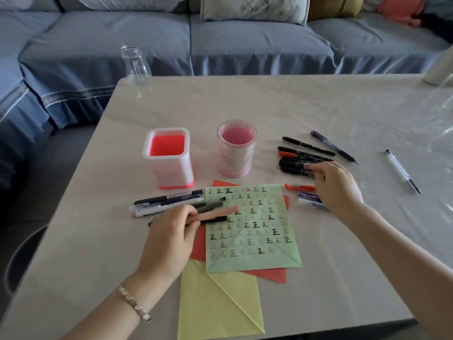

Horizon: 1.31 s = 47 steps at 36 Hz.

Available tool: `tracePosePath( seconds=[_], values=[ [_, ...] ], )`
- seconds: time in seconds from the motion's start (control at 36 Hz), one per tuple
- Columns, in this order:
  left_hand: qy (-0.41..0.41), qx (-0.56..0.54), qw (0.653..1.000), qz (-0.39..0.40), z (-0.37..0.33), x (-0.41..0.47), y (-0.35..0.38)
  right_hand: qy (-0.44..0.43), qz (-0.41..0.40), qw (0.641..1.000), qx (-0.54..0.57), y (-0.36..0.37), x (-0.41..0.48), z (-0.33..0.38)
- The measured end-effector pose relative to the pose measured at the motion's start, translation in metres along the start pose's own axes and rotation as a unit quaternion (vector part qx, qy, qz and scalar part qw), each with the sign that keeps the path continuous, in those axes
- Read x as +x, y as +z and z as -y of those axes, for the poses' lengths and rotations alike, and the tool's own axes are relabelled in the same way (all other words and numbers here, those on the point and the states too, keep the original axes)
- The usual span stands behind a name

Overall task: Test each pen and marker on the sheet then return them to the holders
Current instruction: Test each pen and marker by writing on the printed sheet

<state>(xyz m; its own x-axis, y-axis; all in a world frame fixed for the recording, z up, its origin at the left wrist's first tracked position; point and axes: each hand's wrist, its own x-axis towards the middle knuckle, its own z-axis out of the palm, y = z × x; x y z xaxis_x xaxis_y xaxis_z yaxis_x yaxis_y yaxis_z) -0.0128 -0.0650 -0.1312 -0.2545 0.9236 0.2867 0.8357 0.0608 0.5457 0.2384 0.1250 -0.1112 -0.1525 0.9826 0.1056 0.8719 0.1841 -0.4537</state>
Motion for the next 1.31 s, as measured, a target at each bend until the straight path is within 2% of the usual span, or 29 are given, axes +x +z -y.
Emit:
tracePosePath(
  seconds=[0.14,0.33,0.47,0.58,0.69,0.75,0.81,0.86,0.92,0.94,1.03,1.08,1.19,1.31],
  values=[
    [-0.007,0.083,0.996,0.018,0.032,-0.010,-0.007,-0.020,0.073,0.988,-0.136,0.013,0.018,-0.021],
    [-0.013,0.134,0.991,-0.004,0.036,-0.018,-0.007,-0.058,0.064,0.986,-0.145,0.015,0.012,-0.020],
    [0.035,0.070,0.996,-0.032,0.011,-0.013,-0.001,-0.093,0.036,0.995,-0.015,-0.003,-0.021,0.014],
    [0.111,-0.003,0.994,-0.011,-0.022,-0.004,0.001,-0.185,0.098,0.976,0.051,-0.024,-0.063,0.046],
    [0.217,0.028,0.975,0.028,-0.048,0.003,0.007,-0.211,0.182,0.954,0.114,-0.040,-0.094,0.068],
    [0.241,0.027,0.969,0.042,-0.055,0.004,0.012,-0.190,0.204,0.947,0.159,-0.048,-0.102,0.075],
    [0.233,-0.006,0.970,0.072,-0.059,0.003,0.014,-0.122,0.234,0.926,0.269,-0.055,-0.108,0.080],
    [0.199,-0.060,0.974,0.093,-0.063,0.000,0.011,-0.044,0.222,0.882,0.414,-0.058,-0.110,0.084],
    [0.173,-0.102,0.975,0.094,-0.067,-0.003,0.008,0.011,0.179,0.837,0.516,-0.058,-0.114,0.086],
    [0.172,-0.114,0.973,0.099,-0.069,-0.003,0.006,0.020,0.171,0.831,0.529,-0.055,-0.116,0.088],
    [0.198,-0.135,0.961,0.140,-0.076,-0.004,0.001,0.016,0.189,0.856,0.481,-0.039,-0.125,0.095],
    [0.213,-0.138,0.955,0.150,-0.078,-0.004,-0.001,0.028,0.172,0.858,0.483,-0.030,-0.131,0.100],
    [0.215,-0.159,0.950,0.158,-0.079,-0.006,-0.004,0.064,0.175,0.824,0.534,-0.022,-0.134,0.102],
    [0.209,-0.201,0.936,0.198,-0.077,-0.009,-0.006,0.046,0.210,0.813,0.541,-0.020,-0.134,0.096]
  ],
)
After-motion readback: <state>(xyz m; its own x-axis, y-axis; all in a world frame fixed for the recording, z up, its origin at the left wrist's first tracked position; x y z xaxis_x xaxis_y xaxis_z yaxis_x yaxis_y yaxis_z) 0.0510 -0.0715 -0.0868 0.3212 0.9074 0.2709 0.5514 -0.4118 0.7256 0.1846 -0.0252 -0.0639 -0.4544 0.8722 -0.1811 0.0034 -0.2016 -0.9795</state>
